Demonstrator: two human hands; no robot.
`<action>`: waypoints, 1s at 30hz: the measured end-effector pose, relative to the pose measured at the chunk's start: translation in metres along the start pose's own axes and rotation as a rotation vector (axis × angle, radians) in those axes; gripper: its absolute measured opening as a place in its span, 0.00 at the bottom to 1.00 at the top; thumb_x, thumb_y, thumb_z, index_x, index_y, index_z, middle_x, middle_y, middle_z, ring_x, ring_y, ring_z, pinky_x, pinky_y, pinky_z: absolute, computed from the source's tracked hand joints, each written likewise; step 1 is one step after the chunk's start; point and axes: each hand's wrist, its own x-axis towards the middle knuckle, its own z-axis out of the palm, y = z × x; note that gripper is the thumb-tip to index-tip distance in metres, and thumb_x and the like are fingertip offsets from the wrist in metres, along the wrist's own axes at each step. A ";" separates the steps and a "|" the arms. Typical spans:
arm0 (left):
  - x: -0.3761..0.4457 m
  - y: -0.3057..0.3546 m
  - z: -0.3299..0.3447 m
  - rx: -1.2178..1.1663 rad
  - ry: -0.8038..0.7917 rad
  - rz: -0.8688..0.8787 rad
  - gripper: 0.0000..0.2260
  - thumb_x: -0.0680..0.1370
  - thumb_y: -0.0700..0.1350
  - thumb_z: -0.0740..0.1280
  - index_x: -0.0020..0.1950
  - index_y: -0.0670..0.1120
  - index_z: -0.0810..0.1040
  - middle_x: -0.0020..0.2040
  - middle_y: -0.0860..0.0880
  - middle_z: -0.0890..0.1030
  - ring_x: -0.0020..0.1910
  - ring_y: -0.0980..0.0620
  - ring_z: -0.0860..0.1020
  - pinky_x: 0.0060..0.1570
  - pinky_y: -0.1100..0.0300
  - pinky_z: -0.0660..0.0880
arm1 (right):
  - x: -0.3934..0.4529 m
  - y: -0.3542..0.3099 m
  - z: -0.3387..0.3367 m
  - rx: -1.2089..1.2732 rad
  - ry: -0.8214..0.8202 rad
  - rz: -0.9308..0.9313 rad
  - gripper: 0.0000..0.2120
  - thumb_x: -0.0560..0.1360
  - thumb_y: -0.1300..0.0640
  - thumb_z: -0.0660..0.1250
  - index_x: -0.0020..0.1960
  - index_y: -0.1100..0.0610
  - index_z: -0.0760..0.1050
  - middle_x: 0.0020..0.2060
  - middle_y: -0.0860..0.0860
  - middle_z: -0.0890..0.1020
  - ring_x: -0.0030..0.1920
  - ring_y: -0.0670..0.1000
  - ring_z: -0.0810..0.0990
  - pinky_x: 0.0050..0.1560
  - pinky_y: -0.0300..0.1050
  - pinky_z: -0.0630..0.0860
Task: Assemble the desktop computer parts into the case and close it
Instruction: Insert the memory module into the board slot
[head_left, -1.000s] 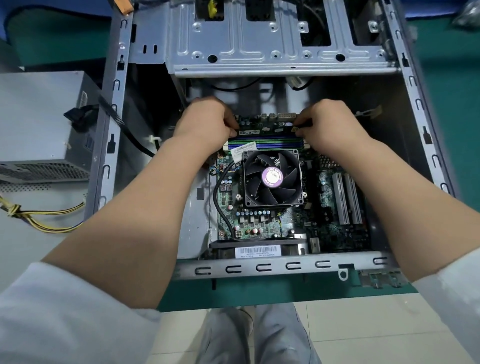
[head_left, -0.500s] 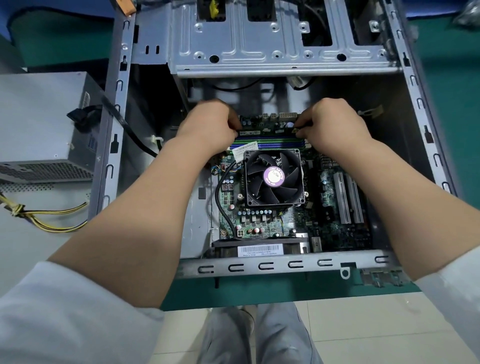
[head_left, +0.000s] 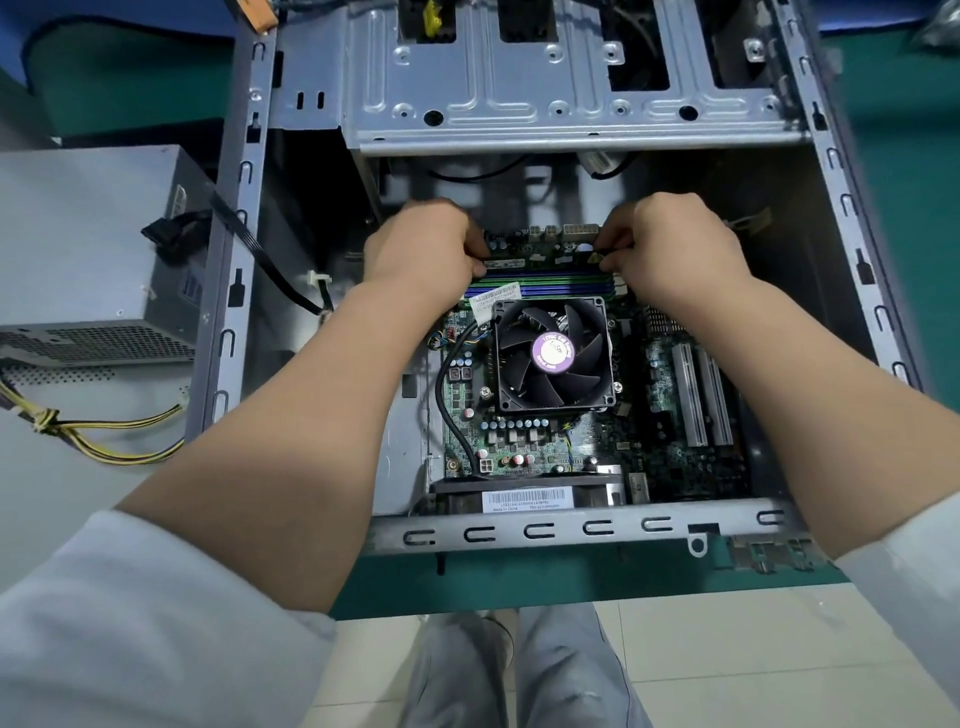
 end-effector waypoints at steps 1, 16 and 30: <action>-0.001 0.001 0.001 0.010 0.009 0.007 0.09 0.73 0.49 0.72 0.53 0.57 0.82 0.53 0.50 0.82 0.55 0.47 0.78 0.50 0.59 0.72 | -0.001 0.000 0.000 -0.012 0.013 0.004 0.09 0.72 0.60 0.70 0.49 0.48 0.82 0.47 0.53 0.83 0.49 0.59 0.79 0.44 0.47 0.74; -0.002 0.002 0.001 0.054 0.026 0.012 0.09 0.75 0.45 0.70 0.52 0.58 0.82 0.55 0.49 0.80 0.54 0.45 0.78 0.47 0.60 0.68 | -0.002 -0.002 0.002 -0.080 0.034 -0.004 0.08 0.73 0.58 0.69 0.48 0.48 0.81 0.47 0.54 0.82 0.47 0.60 0.78 0.42 0.45 0.69; 0.001 0.000 -0.002 0.070 0.004 0.023 0.08 0.74 0.49 0.70 0.53 0.58 0.82 0.55 0.50 0.81 0.56 0.48 0.77 0.54 0.56 0.75 | -0.003 -0.002 -0.015 -0.021 -0.007 -0.009 0.14 0.74 0.63 0.64 0.48 0.47 0.83 0.34 0.45 0.79 0.42 0.52 0.80 0.43 0.44 0.74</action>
